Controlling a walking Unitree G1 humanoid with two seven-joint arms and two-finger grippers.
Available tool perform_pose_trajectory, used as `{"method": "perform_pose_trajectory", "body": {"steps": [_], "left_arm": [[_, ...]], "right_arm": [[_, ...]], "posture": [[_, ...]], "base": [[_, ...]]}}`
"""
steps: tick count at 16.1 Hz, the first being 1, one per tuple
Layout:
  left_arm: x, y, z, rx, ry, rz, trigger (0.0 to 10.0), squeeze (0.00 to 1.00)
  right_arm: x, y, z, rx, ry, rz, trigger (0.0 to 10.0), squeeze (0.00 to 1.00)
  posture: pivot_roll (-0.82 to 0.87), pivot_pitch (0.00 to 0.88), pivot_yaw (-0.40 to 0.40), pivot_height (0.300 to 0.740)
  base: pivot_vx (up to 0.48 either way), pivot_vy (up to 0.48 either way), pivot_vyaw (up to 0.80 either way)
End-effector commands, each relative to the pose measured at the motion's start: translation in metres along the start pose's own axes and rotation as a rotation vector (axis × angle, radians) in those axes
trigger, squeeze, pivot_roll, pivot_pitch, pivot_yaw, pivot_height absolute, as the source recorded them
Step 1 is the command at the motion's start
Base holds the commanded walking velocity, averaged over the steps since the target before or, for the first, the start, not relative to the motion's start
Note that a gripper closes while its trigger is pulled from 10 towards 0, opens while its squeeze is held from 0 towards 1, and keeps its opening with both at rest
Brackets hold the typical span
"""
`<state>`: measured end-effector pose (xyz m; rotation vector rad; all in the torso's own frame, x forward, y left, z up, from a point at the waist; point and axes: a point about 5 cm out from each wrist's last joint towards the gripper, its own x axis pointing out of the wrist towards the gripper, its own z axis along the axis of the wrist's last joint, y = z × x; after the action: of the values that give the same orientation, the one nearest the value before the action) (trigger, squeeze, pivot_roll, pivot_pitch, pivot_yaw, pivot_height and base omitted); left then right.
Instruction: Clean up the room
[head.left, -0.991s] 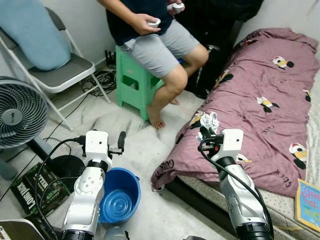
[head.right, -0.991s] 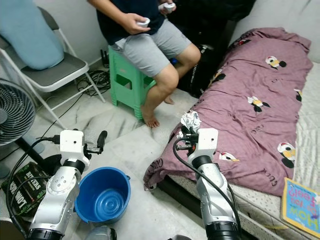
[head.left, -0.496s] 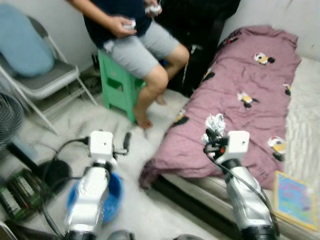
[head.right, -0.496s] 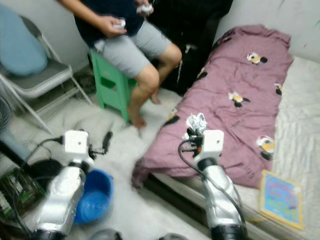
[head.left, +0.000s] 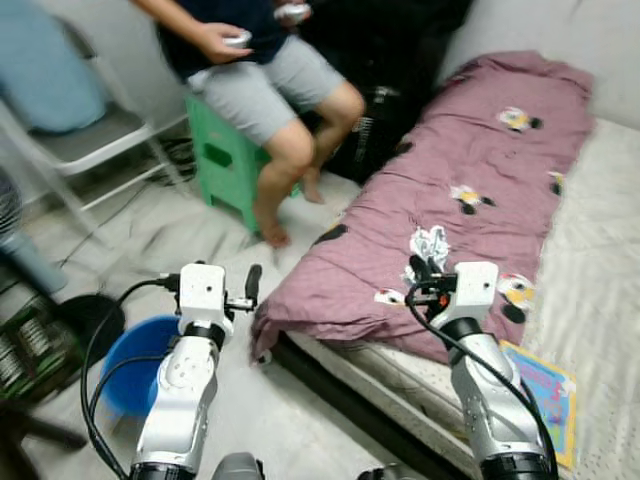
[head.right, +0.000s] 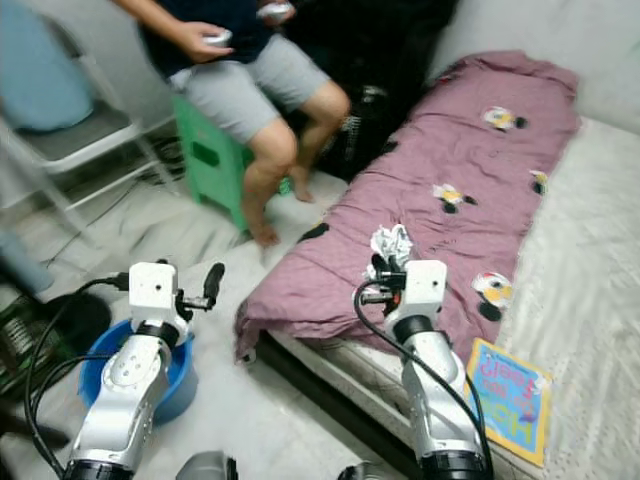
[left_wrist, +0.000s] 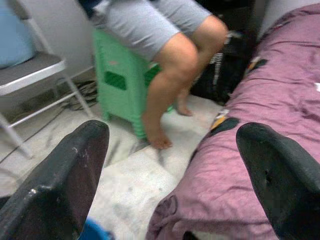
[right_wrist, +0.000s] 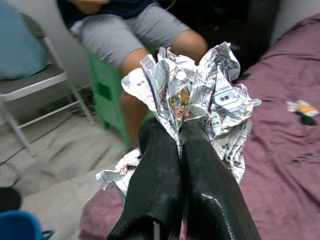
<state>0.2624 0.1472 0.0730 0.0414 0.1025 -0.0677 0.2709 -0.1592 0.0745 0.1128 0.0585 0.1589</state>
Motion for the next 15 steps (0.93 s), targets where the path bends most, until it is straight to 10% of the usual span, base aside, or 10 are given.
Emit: {"method": "perform_pose_trajectory", "body": {"steps": [1,15], "left_arm": [[-0.0012,0.0072,0.0000,0.009,0.004,0.025,10.0,0.00],[-0.0005,0.0049,0.0013,-0.007,-0.001,-0.005,10.0,0.00]], "right_arm": [[0.0021,0.0054,0.0022,0.002,-0.011,0.016,10.0,0.00],[0.0017,0.0065,0.0006,0.011,-0.006,0.020,10.0,0.00]], "posture": [[0.00,0.052,0.001,0.740],[0.00,0.050,-0.004,0.740]], "base": [[0.000,0.000,0.80],[0.000,0.000,0.80]]}}
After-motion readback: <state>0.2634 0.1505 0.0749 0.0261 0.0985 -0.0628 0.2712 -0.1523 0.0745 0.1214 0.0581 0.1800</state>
